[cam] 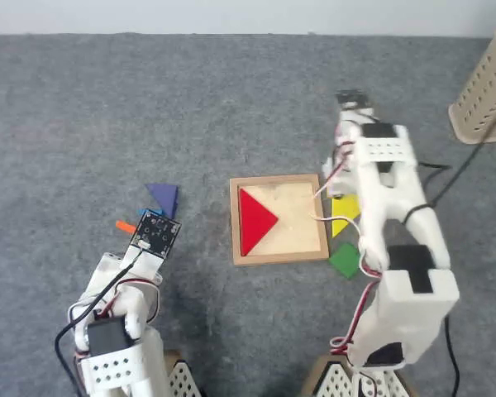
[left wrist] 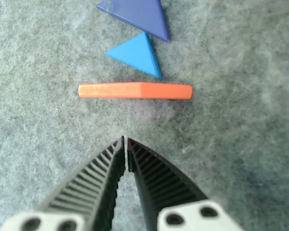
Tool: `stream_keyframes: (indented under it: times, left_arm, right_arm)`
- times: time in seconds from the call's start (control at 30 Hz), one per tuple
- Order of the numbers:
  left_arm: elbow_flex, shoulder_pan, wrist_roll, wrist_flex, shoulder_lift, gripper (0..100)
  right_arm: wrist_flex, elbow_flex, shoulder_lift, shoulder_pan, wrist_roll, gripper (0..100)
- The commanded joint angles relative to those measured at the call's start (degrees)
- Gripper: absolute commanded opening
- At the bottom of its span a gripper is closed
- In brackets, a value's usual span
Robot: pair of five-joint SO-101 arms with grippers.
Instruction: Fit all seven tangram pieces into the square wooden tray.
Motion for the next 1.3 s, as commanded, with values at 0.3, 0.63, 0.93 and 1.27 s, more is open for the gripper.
stream_keyframes:
  times: [0.3,0.63,0.93,1.27]
  left_arm:
    - [-0.75,0.09,-0.79,0.62,-1.32,1]
    - [-0.75,0.09,-0.79,0.62,-1.32,1]
    - [-0.75,0.09,-0.79,0.62,-1.32,1]
    - [-0.75,0.09,-0.79,0.62,-1.32,1]
  right_arm:
    - [-2.24,-3.25,8.57,-0.22,1.67,28.4]
    - [-2.42,-3.34,8.48,4.53,1.58,18.7]
    - [-1.89,-5.1,6.02,8.04,1.85,13.5]
    - [-0.31,-0.44,-6.37,8.13,1.85,13.4]
